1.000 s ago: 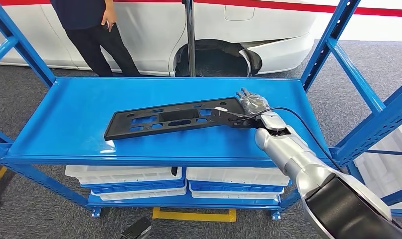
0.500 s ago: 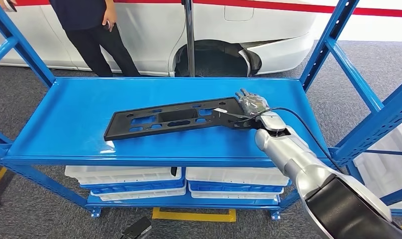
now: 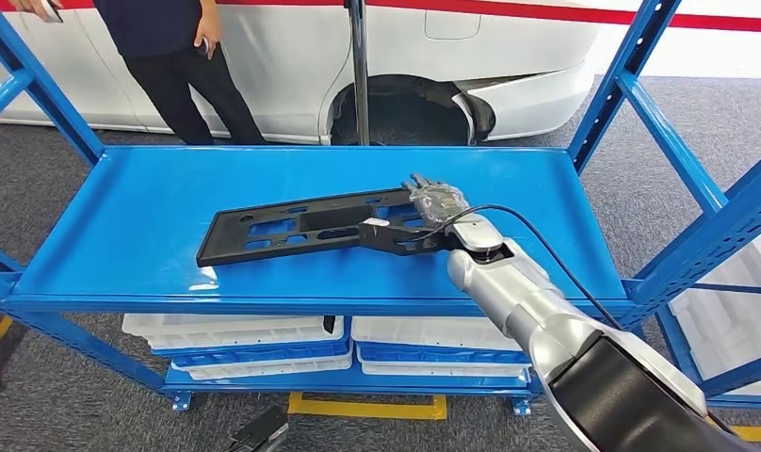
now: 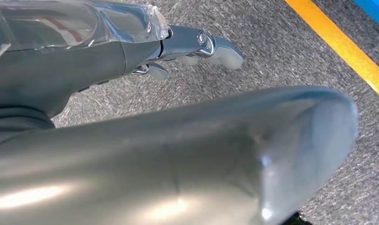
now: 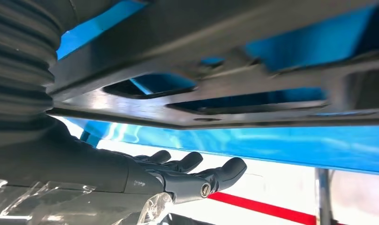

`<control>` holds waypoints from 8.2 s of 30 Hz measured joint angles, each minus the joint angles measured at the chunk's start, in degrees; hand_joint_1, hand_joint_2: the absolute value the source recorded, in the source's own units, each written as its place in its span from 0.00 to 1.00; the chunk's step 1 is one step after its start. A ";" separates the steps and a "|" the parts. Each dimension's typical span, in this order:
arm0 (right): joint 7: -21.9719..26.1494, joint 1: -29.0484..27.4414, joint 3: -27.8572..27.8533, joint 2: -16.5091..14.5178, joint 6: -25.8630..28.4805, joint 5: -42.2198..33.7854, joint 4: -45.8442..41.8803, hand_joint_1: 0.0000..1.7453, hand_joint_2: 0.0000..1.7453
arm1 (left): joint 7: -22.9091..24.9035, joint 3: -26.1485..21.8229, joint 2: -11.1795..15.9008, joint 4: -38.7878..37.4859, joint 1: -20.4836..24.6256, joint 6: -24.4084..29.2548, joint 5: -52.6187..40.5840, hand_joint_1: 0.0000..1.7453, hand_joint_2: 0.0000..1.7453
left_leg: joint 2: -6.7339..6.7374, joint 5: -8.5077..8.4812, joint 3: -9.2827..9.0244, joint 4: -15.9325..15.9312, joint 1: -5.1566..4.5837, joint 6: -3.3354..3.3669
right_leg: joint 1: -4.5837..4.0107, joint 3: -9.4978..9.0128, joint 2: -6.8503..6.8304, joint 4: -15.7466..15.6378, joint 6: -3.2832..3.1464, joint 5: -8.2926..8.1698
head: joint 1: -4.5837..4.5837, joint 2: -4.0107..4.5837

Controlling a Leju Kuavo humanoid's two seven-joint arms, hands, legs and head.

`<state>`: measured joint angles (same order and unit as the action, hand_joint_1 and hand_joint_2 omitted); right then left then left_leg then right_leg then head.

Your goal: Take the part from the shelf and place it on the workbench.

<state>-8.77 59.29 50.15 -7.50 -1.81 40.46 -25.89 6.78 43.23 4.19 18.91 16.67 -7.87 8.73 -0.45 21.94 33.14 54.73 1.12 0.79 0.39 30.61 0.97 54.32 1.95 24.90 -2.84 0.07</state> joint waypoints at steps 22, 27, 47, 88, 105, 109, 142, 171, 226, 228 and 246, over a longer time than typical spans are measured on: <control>0.98 -0.08 2.78 -3.52 -0.74 1.69 0.80 0.00 1.00 | 0.00 -0.04 -0.10 0.00 0.38 -0.92 -0.77 0.00 0.00 | 0.01 0.00 -0.04 0.00 0.01 -0.01 | 0.00 -0.01 0.01 0.00 -0.01 0.01 | 0.00 0.00; 1.05 -0.08 3.16 -3.62 -0.75 1.74 0.80 0.00 1.00 | 0.00 -0.04 -0.12 0.00 0.53 -1.03 -0.91 0.00 0.00 | 0.01 0.01 -0.06 -0.01 0.02 -0.01 | -0.01 -0.03 0.01 0.00 -0.01 0.01 | 0.00 0.00; 1.57 -0.43 3.56 -3.88 -1.20 1.70 1.07 1.00 1.00 | -0.46 -0.05 -0.22 0.00 1.04 -0.36 -0.96 0.00 0.00 | 0.00 0.01 -0.06 0.00 0.01 -0.01 | 0.00 -0.03 0.00 0.00 -0.01 0.02 | 0.00 0.00; 19.86 -8.24 -8.53 4.18 9.02 -40.23 -31.93 1.00 1.00 | -14.70 -10.26 -0.70 0.00 -0.90 4.15 13.90 0.00 0.00 | 0.03 -0.05 0.38 0.01 0.03 -0.06 | 0.00 0.47 0.02 0.01 -0.03 -0.01 | -0.01 0.00; 23.35 -10.12 -19.24 10.27 13.11 -53.06 -60.52 1.00 1.00 | -38.41 -12.66 -4.55 1.55 0.80 9.89 12.49 0.00 0.75 | 0.04 -0.04 0.60 0.01 0.01 -0.05 | 0.01 0.69 0.02 0.01 -0.01 -0.02 | -0.02 0.00; 23.33 -11.02 -20.42 10.85 13.74 -52.45 -64.70 1.00 1.00 | -34.84 -12.72 -5.20 1.60 1.39 11.63 11.35 0.00 1.00 | 0.04 -0.04 0.60 0.00 0.02 -0.05 | 0.01 0.70 0.02 0.01 -0.01 -0.02 | -0.02 0.00; 24.70 -25.91 -21.08 10.14 13.05 -55.39 -78.67 1.00 1.00 | -15.67 -9.48 -7.65 1.60 0.07 11.84 2.39 0.00 1.00 | 0.00 0.32 0.74 0.21 -0.60 0.60 | 0.84 0.65 -0.04 -0.09 0.63 0.04 | -0.02 0.00; 28.85 -36.84 -21.16 7.12 9.37 -60.95 -76.46 1.00 1.00 | -9.77 -4.89 -6.58 1.16 -2.75 10.63 -2.04 0.00 1.00 | 0.15 5.93 -3.63 3.28 -1.15 1.11 | 0.04 6.27 -0.55 1.75 -1.29 -3.74 | 0.04 -0.01; 29.88 -36.24 -21.09 5.97 6.63 -56.16 -73.25 1.00 1.00 | -5.92 -1.38 -6.57 1.03 -3.15 9.45 -2.21 0.00 1.00 | -0.72 5.13 8.26 13.46 -0.44 -1.91 | 0.51 -1.83 -1.90 -1.35 -1.96 0.95 | -0.29 0.00; 29.85 -36.26 -21.09 5.96 6.59 -56.16 -73.10 1.00 1.00 | -5.81 -1.25 -6.61 1.03 -3.27 9.61 -2.30 0.00 1.00 | -0.46 5.49 8.95 16.38 -0.12 -2.39 | 0.50 -1.73 -3.25 -1.32 -1.95 0.91 | -0.31 0.00; 29.86 -36.30 -21.10 5.78 6.22 -56.16 -72.65 1.00 1.00 | -5.91 -1.14 -6.96 1.01 -3.33 10.19 -2.04 0.00 1.00 | -4.13 -0.83 -0.48 -1.73 -0.56 1.48 | 0.75 3.39 0.65 8.06 0.68 3.02 | 0.01 0.00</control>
<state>21.09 22.99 29.05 -1.72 4.42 -15.69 -98.54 0.87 42.09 -2.78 19.91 13.33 2.32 6.69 -4.58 21.11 32.66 53.00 0.56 2.27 1.15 34.01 1.62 62.39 2.63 27.92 -2.84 0.07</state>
